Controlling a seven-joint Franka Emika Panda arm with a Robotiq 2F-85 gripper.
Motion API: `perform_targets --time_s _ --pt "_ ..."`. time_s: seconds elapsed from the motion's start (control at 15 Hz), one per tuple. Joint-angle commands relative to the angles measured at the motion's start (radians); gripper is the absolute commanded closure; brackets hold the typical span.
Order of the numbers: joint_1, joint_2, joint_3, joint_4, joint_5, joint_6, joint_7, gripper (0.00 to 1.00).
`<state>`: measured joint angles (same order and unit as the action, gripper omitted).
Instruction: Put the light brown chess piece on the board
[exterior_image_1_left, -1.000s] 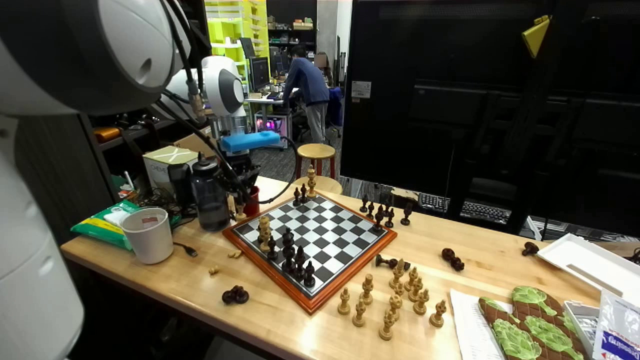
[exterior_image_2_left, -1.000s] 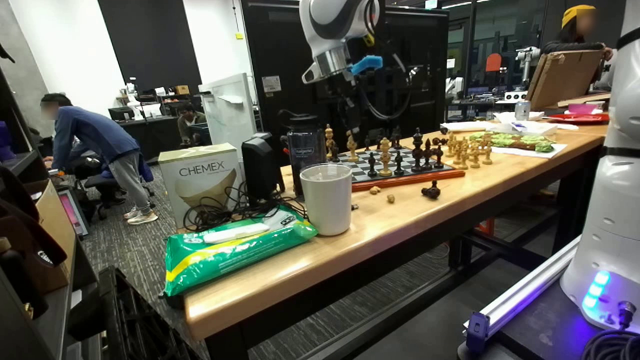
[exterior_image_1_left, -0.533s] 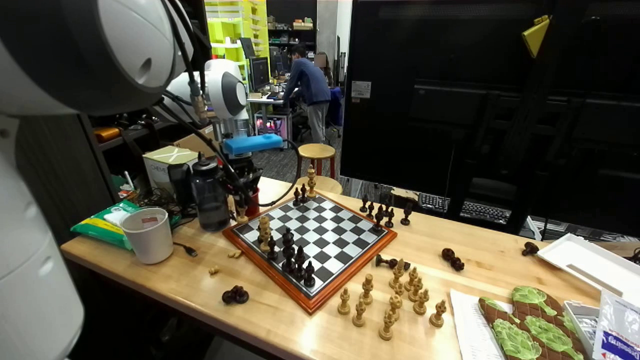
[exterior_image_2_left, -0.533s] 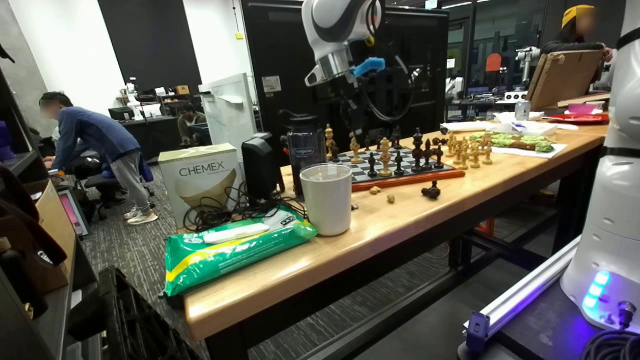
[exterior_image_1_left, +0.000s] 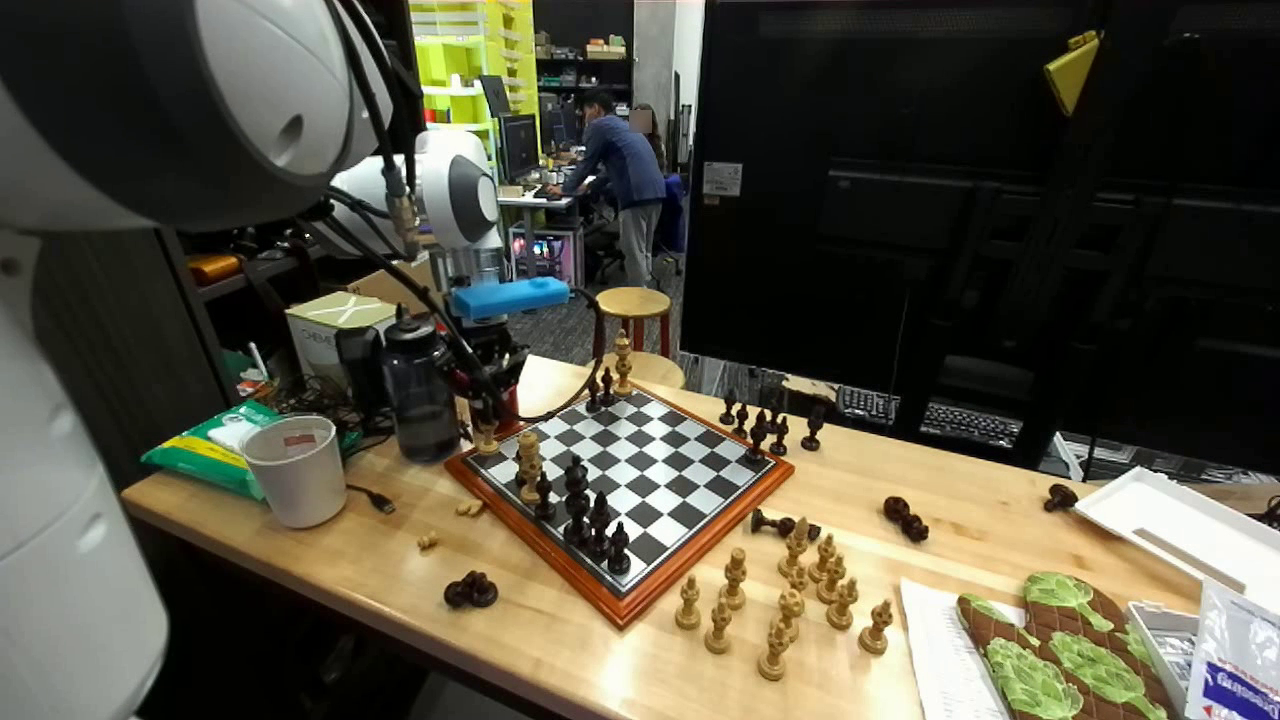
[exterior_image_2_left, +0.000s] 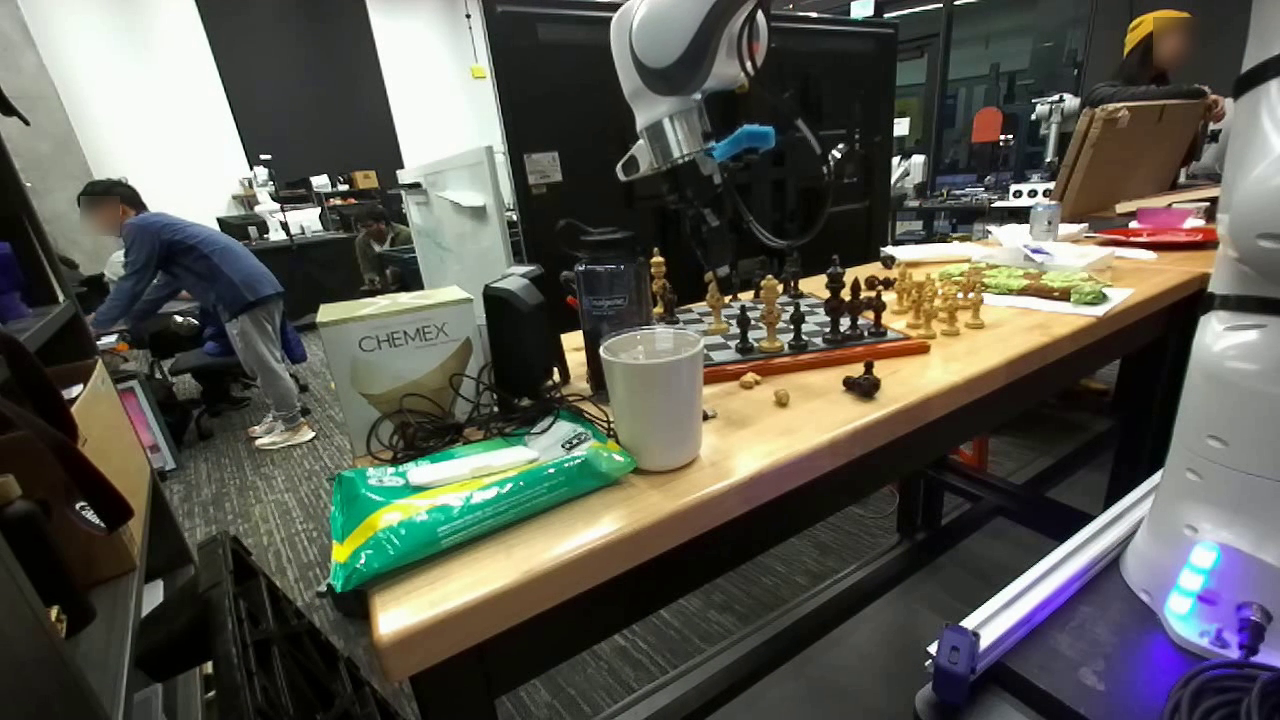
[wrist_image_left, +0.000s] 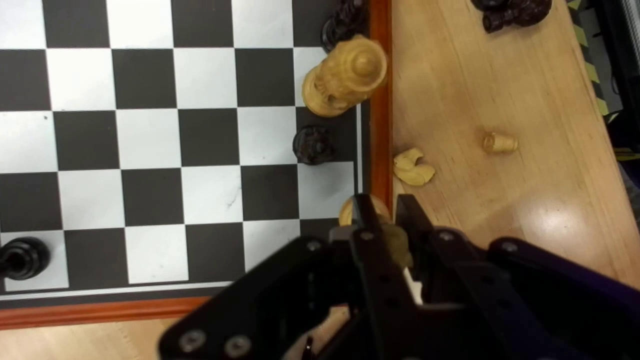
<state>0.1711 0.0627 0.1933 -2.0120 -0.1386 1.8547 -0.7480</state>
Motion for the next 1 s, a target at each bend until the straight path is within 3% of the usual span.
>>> perform_targets --time_s 0.0,0.93 --pt "-0.004 -0.018 -0.005 -0.028 0.009 0.026 -0.004 0.96" --pt "-0.001 0.025 -0.004 -0.004 -0.001 0.009 0.015 0.96"
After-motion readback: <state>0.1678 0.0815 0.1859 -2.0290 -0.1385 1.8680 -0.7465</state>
